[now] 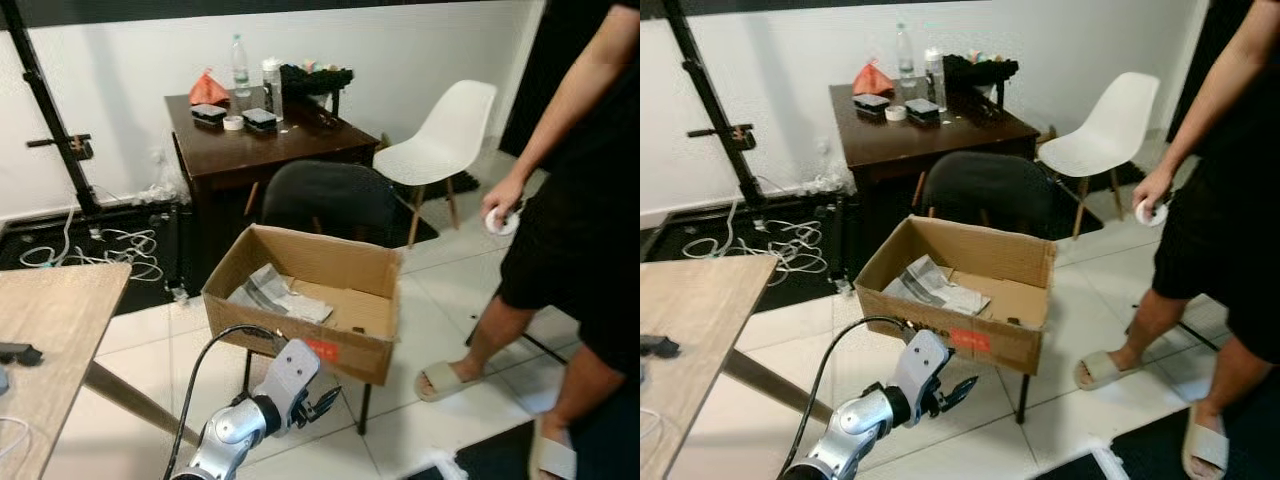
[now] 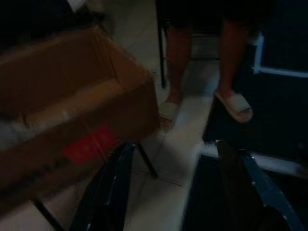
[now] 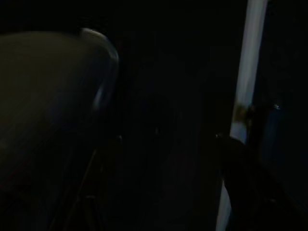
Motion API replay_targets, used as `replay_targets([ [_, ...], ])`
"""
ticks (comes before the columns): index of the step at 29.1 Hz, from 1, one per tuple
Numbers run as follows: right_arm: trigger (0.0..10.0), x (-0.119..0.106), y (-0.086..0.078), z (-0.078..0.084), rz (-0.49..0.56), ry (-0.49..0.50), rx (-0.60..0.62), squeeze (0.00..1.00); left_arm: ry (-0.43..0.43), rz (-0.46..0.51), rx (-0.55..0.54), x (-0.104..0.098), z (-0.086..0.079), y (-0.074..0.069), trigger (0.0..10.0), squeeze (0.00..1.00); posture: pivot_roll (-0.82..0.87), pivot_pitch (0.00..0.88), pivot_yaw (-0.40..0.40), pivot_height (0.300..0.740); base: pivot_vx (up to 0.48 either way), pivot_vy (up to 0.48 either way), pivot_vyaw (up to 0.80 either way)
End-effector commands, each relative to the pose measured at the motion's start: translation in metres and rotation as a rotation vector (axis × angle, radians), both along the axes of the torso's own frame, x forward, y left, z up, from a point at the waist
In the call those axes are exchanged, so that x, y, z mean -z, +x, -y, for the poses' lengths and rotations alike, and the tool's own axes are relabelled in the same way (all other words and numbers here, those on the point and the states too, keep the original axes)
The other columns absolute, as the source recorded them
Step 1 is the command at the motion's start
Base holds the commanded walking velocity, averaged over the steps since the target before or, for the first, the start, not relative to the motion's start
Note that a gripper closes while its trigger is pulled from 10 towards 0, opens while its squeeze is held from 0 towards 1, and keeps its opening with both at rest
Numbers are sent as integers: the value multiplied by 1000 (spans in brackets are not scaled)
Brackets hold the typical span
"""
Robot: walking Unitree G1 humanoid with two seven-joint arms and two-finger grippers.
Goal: Picking trash to rubbish bin
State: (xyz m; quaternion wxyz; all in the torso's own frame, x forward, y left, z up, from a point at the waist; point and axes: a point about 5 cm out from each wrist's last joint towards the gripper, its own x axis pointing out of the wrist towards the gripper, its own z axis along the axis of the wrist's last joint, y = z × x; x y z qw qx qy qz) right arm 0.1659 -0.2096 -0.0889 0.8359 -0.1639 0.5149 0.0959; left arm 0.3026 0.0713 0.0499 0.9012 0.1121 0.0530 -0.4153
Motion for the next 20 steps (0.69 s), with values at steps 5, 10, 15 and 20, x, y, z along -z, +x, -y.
replay_targets([
  [5, 10000, 1, -1, -5, -9, 15, -11, 0, 68, -102, -18, 26, -11, -14, 10000, 0, -142, 91, 28, 740, 0, 0, 0],
  [10, 10000, 1, -1, -7, -8, 18, -11, 0, 122, -240, -101, 54, -27, -31, 10000, 0, -142, 90, 28, 740, 0, 0, 0],
  [15, 10000, 1, -1, -6, -7, 16, -8, 0, 184, -404, -220, 85, -48, -56, 10000, 0, -144, 88, 30, 740, 0, 0, 0],
  [20, 10000, 2, -2, -6, -10, 16, -5, 0, 247, -601, -344, 117, -72, -96, 10000, 0, -143, 87, 34, 740, 0, 0, 0],
])
